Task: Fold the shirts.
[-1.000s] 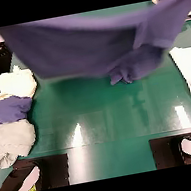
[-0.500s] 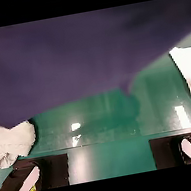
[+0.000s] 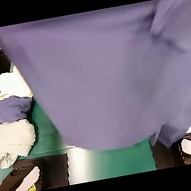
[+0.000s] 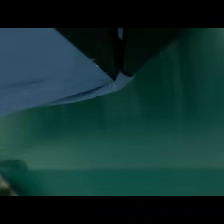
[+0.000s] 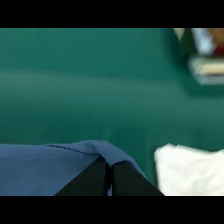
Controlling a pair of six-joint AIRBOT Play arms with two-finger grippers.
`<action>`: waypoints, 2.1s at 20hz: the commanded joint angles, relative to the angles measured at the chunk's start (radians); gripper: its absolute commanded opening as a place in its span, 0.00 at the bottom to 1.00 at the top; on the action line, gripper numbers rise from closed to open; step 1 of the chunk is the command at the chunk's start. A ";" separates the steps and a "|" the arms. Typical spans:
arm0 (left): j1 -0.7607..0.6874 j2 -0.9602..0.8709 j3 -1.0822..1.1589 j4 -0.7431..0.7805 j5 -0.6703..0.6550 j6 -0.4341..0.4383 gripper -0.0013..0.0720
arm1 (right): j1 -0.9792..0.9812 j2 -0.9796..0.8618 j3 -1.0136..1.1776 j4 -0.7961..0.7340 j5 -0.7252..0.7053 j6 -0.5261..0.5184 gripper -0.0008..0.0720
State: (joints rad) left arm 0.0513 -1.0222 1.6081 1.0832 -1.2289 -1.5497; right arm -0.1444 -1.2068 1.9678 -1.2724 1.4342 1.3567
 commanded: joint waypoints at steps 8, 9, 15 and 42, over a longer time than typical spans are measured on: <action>-0.002 -0.487 -0.224 -0.108 0.496 0.043 0.05 | 0.074 -0.600 0.000 -0.002 -0.085 0.051 0.03; -0.002 -0.515 -0.196 -0.129 0.536 0.057 0.05 | 0.074 -0.616 0.000 -0.002 -0.129 0.053 0.03; -0.002 -0.555 -0.131 -0.140 0.488 0.126 0.05 | 0.061 -0.617 0.000 -0.008 -0.220 0.051 0.03; -0.006 -0.187 -0.766 0.064 -0.010 0.092 0.67 | -0.118 -0.017 -0.833 -0.001 -0.048 -0.011 0.46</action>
State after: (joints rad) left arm 0.0429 -1.3380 1.0164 1.1629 -1.2209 -1.4635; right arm -0.2245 -1.3342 1.2343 -1.2774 1.3693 1.3643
